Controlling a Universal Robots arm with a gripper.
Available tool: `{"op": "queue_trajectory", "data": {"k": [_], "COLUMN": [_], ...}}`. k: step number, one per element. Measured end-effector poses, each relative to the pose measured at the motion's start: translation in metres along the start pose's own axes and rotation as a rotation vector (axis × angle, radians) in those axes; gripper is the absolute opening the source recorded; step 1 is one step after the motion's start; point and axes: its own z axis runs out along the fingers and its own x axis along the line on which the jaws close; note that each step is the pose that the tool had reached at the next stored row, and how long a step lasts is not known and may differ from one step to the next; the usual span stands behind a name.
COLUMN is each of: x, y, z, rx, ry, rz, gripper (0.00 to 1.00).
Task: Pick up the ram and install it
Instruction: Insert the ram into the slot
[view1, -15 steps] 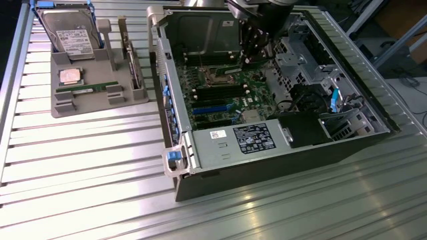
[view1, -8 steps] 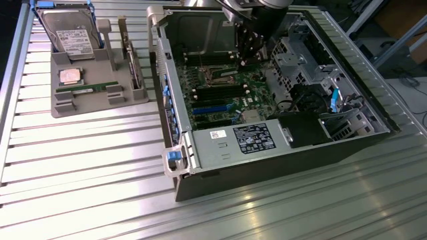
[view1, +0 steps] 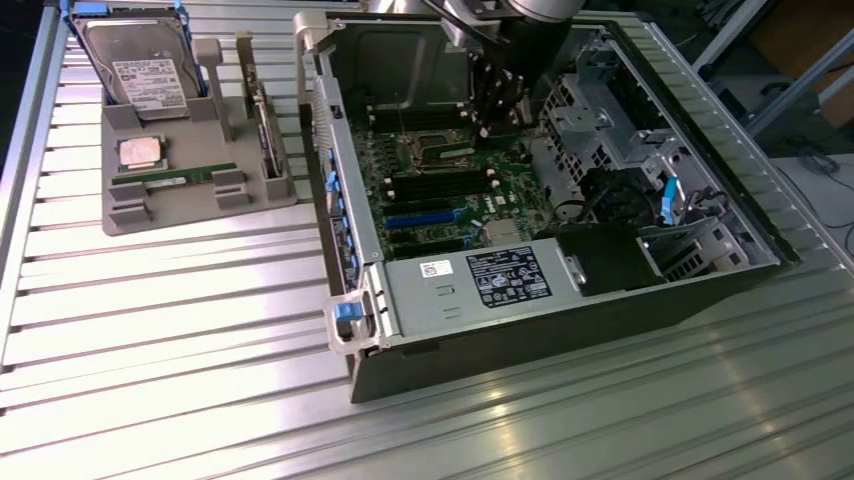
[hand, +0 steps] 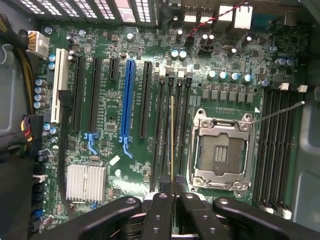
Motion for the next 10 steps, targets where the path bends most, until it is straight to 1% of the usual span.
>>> {"op": "queue_trajectory", "data": {"k": [1, 3, 5, 6, 7, 8, 9, 10], "x": [0.0000, 0.0000, 0.0005, 0.0004, 0.0005, 0.0004, 0.0004, 0.0003], "y": [0.0000, 0.0000, 0.0018, 0.0018, 0.0019, 0.0019, 0.0019, 0.0031], "z": [0.0004, 0.0012, 0.0032, 0.0038, 0.0041, 0.0045, 0.0054, 0.0061], "rx": [-0.0005, -0.0018, -0.0027, -0.0035, -0.0042, -0.0048, -0.0061, -0.0065], "ry": [0.0029, 0.0144, 0.0328, 0.0345, 0.0346, 0.0344, 0.0335, 0.0334], "rz": [0.010, 0.026, 0.035, 0.047, 0.057, 0.068, 0.092, 0.100], "gripper": [0.12, 0.12, 0.12, 0.12, 0.12, 0.12, 0.12, 0.12]}}
